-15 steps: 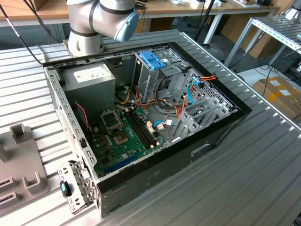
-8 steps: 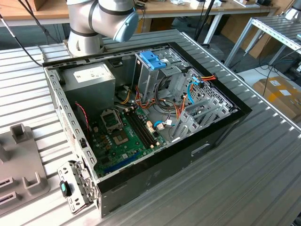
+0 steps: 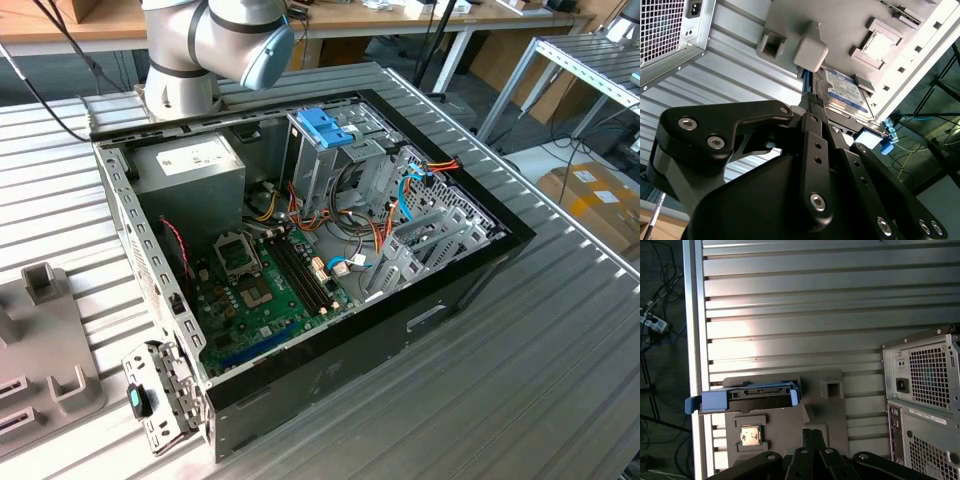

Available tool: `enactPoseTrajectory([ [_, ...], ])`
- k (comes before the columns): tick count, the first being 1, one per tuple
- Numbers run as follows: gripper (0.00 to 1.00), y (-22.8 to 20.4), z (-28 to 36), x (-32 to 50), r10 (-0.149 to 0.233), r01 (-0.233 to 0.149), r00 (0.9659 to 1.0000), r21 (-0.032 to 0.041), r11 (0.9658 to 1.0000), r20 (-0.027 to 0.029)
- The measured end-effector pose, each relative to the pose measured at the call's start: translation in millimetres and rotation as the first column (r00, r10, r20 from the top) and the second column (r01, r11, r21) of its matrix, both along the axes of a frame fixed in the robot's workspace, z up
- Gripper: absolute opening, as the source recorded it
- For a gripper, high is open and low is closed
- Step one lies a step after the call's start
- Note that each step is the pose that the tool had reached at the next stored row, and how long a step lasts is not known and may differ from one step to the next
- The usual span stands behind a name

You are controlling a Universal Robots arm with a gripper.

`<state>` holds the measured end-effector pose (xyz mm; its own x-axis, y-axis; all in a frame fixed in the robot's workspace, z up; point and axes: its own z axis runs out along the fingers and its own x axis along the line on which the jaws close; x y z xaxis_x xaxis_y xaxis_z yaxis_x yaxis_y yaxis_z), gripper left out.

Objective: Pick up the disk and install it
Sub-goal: 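Reach for the disk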

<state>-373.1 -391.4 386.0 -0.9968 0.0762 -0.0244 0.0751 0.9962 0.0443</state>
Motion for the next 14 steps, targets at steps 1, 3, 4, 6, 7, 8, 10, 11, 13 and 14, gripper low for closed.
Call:
enactPoseTrajectory([
  [1,0.11,0.2,0.0,-0.1,0.0,0.0,1.0,0.0001,1.0,0.0001],
  [3,0.11,1.5,0.0,0.0,0.0,0.0,1.0,0.0,1.0,0.0],
  [4,0.11,2.0,0.0,0.0,0.0,0.0,1.0,0.0,1.0,0.0],
  [6,0.11,3.1,0.0,0.0,0.0,0.0,1.0,0.0,1.0,0.0001],
  [7,0.11,3.4,0.0,0.0,0.0,0.0,1.0,0.0,1.0,0.0],
  [8,0.11,3.6,0.0,0.0,0.0,0.0,1.0,0.0,1.0,0.0],
  [10,0.11,4.1,0.0,0.0,0.0,0.0,1.0,0.0,1.0,0.0],
  [11,0.11,4.2,0.0,0.0,0.0,0.0,1.0,0.0,1.0,0.0001],
  [13,0.11,4.4,0.0,0.0,0.0,0.0,1.0,0.0,1.0,0.0],
  [14,0.11,4.8,0.0,0.0,0.0,0.0,1.0,0.0,1.0,0.0],
])
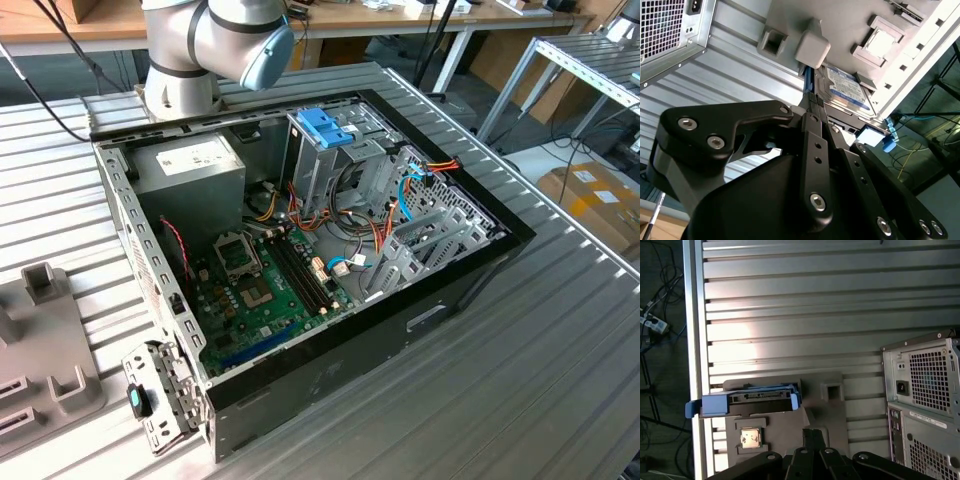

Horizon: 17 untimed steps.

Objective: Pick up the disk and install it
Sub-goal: 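Reach for the disk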

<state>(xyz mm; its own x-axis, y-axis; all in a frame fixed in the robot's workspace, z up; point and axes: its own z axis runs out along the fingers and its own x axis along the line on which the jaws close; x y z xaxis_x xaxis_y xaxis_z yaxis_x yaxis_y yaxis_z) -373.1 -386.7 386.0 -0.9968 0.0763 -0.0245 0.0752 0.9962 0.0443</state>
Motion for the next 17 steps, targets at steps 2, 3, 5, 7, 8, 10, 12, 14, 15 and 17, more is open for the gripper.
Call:
enactPoseTrajectory([
  [2,0.11,0.8,0.0,0.0,0.0,0.0,1.0,0.0,1.0,-0.0001],
  [3,0.11,1.2,0.0,0.0,0.0,0.0,1.0,0.0,1.0,0.0],
  [5,0.11,2.5,0.0,0.0,0.0,0.0,1.0,0.0,1.0,0.0],
  [7,0.11,3.5,0.0,0.0,0.0,0.0,1.0,0.0,1.0,0.0],
  [8,0.11,3.9,0.0,0.0,0.0,0.0,1.0,0.0001,1.0,0.0],
  [10,0.11,4.6,0.0,0.0,0.0,0.0,1.0,0.0,1.0,0.0],
  [12,0.11,5.4,0.0,0.0,0.0,0.0,1.0,0.0,1.0,0.0],
  [14,0.11,6.0,0.0,0.0,0.0,0.0,1.0,0.0,1.0,0.0],
  [15,0.11,6.3,0.0,0.0,0.0,0.0,1.0,0.0,1.0,0.0],
  [17,0.11,8.3,0.0,0.0,0.0,0.0,1.0,0.0,1.0,-0.0001],
])
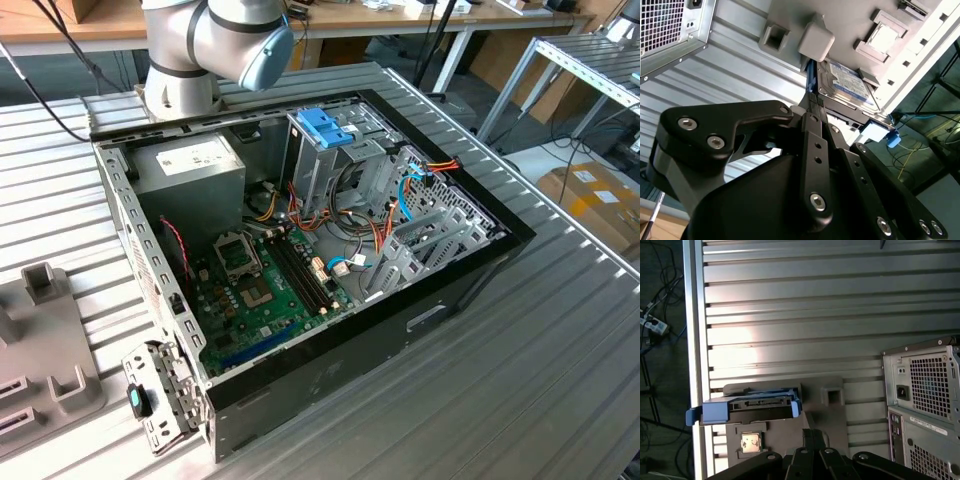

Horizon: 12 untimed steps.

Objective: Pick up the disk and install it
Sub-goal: 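Reach for the disk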

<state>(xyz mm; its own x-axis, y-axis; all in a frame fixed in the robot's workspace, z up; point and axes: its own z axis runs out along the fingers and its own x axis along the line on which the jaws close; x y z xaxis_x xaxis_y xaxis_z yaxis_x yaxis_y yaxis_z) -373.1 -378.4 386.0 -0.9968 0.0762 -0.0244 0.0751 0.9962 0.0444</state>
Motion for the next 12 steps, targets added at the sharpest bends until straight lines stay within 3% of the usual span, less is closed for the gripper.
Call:
enactPoseTrajectory([
  [6,0.11,7.5,-0.5,0.0,0.0,0.0,1.0,0.0,1.0,0.0001],
  [12,0.11,9.4,-1.4,-2.5,0.0,0.0,1.0,0.0,1.0,0.0],
])
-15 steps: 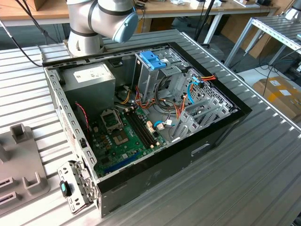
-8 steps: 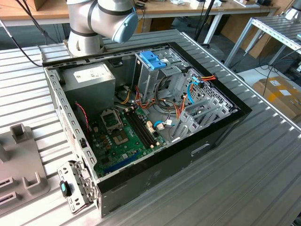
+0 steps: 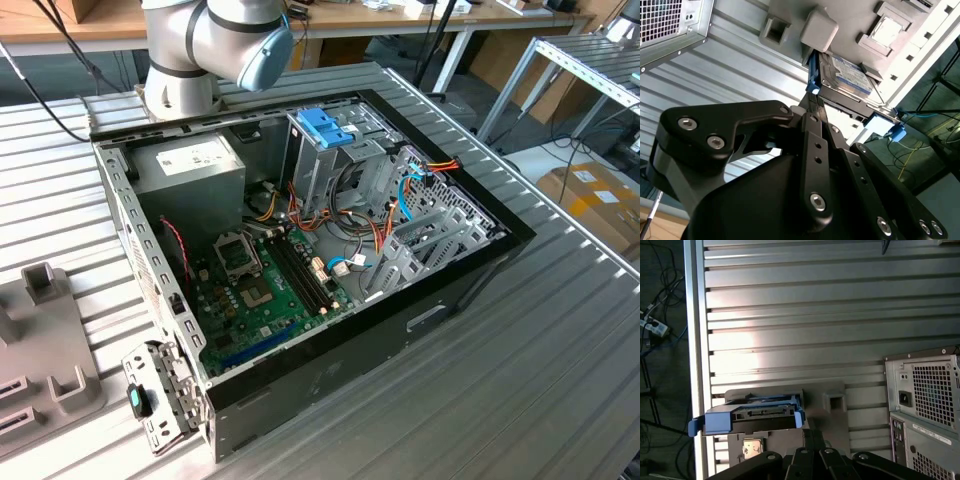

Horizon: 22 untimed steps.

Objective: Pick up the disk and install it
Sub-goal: 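Reach for the disk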

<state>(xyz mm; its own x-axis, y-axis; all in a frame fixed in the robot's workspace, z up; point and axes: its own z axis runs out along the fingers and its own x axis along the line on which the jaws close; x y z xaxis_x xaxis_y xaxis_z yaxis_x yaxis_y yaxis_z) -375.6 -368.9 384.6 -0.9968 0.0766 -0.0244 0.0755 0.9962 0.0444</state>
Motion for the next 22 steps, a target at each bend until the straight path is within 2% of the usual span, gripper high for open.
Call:
enactPoseTrajectory([
  [4,0.11,0.0,0.0,-0.2,0.0,0.0,1.0,0.0,1.0,0.0001],
  [5,0.11,0.1,0.0,-0.3,0.0,0.0,1.0,0.0001,1.0,-0.0006],
  [6,0.11,0.1,-0.1,-0.4,0.0,0.0,1.0,0.0,1.0,-0.0037],
  [7,0.11,0.1,-0.2,-0.3,0.0,0.0,1.0,0.0001,1.0,-0.009],
  [8,0.11,0.0,-0.3,-0.3,0.0,0.0,0.9998,0.0001,1.0,-0.0186],
  [9,0.11,0.0,-0.4,-0.3,0.0,0.0,0.9995,0.0,1.0,-0.0318],
  [22,0.11,0.0,-0.5,-0.3,0.005,-0.006,0.9995,-0.0025,1.0,-0.0326],
])
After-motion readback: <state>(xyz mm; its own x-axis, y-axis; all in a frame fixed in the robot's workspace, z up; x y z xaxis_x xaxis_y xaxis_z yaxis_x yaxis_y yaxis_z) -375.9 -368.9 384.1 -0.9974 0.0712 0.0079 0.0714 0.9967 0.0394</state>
